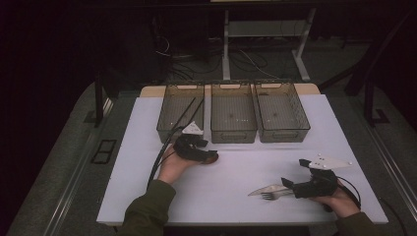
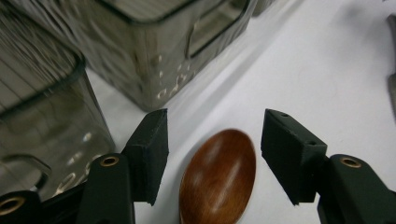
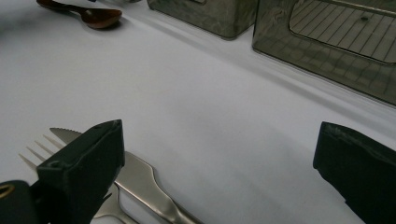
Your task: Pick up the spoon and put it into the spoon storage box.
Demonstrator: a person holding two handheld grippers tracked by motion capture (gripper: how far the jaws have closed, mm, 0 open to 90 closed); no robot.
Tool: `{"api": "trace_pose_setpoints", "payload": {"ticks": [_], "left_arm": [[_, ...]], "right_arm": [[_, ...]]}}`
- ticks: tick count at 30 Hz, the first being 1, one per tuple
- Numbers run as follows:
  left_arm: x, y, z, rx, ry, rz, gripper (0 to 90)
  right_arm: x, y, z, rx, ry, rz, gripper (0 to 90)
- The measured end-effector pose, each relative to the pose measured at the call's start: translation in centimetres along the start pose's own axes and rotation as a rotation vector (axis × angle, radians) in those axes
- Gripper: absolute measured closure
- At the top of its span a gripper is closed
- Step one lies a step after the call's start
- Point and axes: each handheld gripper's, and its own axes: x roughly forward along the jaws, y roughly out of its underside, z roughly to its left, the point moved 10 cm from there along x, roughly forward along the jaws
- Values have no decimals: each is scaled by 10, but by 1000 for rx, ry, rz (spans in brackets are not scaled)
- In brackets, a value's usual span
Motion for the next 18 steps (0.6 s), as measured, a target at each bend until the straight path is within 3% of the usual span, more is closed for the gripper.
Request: {"api": "trace_pose_setpoints", "payload": {"ticks": [10,18], "left_arm": [[11,15,2,15,5,86,394],[13,19,3,24,3,105,391]], "right_arm": [[0,0,0,-4,-3,2,15],[0,0,0,-5,-3,1,15]]}}
